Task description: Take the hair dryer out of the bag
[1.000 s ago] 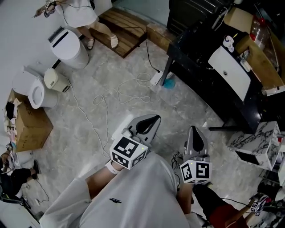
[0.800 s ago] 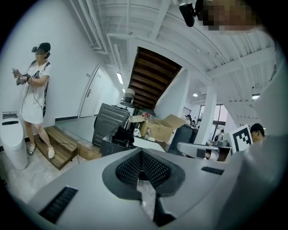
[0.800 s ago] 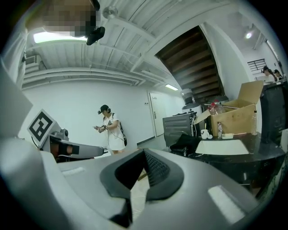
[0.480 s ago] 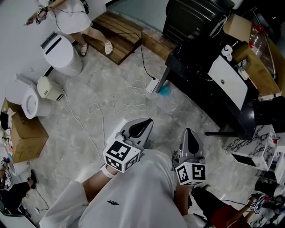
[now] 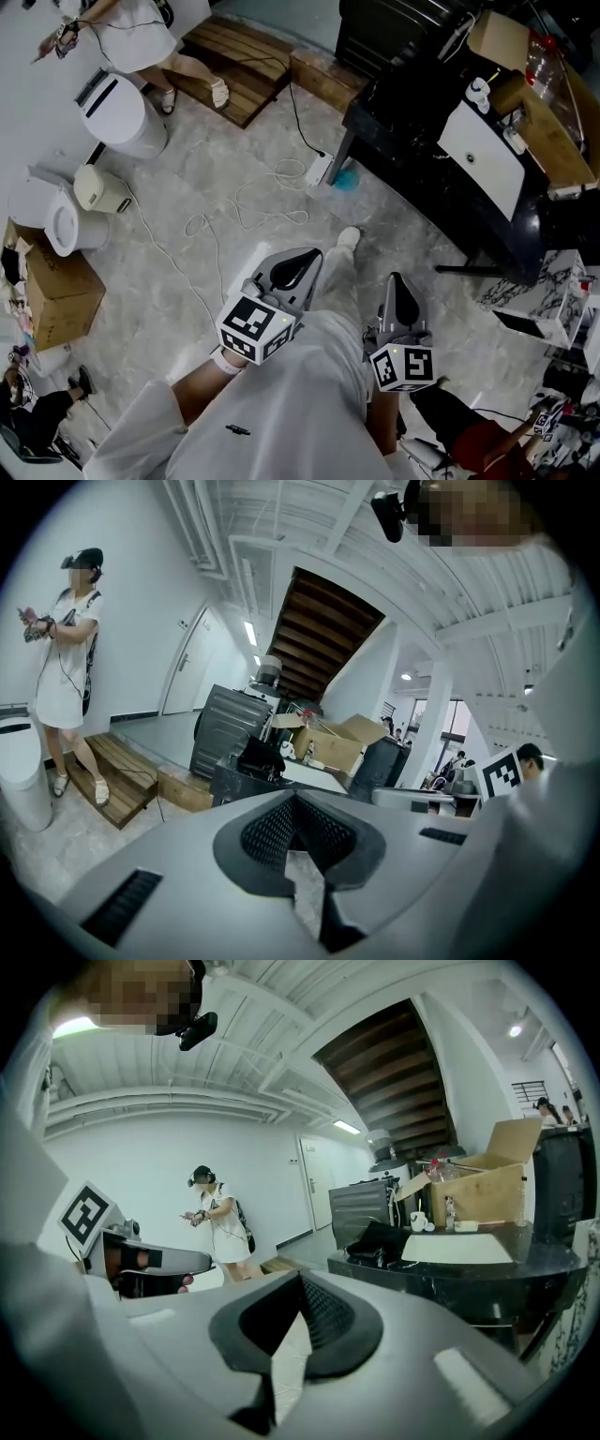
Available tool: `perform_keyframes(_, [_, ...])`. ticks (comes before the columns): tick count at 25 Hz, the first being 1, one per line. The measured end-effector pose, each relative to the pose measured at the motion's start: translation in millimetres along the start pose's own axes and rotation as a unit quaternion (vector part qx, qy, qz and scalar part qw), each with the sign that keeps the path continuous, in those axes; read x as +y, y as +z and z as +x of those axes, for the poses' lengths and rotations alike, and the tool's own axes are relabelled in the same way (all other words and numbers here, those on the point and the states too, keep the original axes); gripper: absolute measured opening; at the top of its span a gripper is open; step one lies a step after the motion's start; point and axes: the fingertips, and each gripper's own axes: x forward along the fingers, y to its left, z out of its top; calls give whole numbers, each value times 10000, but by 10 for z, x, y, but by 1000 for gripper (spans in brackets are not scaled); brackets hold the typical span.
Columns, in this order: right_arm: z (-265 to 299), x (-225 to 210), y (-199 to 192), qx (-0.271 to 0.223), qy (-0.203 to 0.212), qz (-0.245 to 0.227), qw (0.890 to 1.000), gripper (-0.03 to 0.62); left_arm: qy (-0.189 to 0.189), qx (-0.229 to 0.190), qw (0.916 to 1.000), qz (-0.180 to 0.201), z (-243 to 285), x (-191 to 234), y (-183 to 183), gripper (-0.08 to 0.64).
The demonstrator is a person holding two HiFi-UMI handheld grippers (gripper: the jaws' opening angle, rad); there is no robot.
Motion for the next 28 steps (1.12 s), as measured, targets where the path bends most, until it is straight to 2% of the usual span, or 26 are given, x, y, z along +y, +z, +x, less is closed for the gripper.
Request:
perform_keyframes(6, [330, -147, 60, -6, 274, 80, 9996, 11, 155, 135, 9998, 35, 234, 77, 66, 8])
perform_keyframes(11, [759, -402, 333, -106, 382, -2, 9992, 12, 246, 158, 9996, -12, 598, 206, 282, 8])
perform_keyframes(16, [1215, -876, 595, -195, 333, 82, 9992, 12, 212, 285, 9993, 79, 1190, 321, 518, 8])
perform_keyframes(22, [1785, -1450, 983, -309, 422, 161, 9985, 12, 311, 153, 9989, 305, 1911, 407, 1057, 8])
perform_keyframes(28, [2334, -2058, 1296, -409, 502, 175, 9978, 12, 378, 225, 9984, 350, 2672, 435, 1316, 8])
